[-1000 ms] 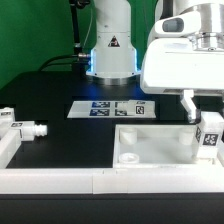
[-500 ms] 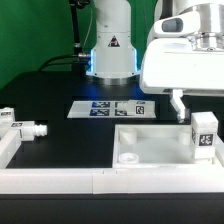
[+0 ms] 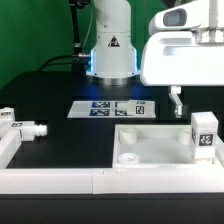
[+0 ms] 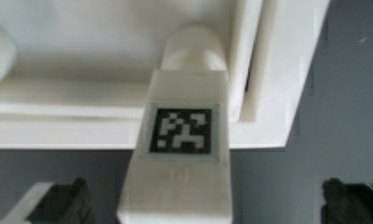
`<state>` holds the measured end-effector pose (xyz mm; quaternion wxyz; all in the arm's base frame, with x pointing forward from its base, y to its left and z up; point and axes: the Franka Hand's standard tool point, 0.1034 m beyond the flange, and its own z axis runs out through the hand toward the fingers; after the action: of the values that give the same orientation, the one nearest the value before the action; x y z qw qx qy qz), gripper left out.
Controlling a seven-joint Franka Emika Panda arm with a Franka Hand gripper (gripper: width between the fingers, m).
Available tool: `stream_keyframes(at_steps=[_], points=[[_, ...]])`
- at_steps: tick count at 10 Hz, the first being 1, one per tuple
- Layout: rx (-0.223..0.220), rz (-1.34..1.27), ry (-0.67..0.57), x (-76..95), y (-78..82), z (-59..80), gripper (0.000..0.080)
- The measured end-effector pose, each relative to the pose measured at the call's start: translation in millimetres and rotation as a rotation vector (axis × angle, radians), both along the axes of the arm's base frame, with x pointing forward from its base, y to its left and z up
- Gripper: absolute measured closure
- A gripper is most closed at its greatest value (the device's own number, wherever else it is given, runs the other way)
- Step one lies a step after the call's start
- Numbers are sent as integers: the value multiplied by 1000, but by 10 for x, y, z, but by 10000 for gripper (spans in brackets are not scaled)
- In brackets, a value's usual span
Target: Assemble one leg
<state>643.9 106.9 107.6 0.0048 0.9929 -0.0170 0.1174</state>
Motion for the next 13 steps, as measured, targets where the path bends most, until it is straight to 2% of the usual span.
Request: stream_keyframes(at_steps=[1, 3, 5, 7, 9, 10, 11, 12, 13], points=[[7, -16, 101, -35, -19, -10, 151], [10, -38, 217, -20, -44, -35, 151], [6, -46, 213, 40, -102, -71, 151], [1, -67, 184, 58, -65, -228, 151], [4, -101, 185, 50, -48, -247, 174], [4, -103, 185, 51, -58, -250, 315], [15, -169, 184, 51, -55, -250, 315], [28, -260, 182, 51, -55, -250, 492], [38, -331, 180, 50, -56, -252, 492]])
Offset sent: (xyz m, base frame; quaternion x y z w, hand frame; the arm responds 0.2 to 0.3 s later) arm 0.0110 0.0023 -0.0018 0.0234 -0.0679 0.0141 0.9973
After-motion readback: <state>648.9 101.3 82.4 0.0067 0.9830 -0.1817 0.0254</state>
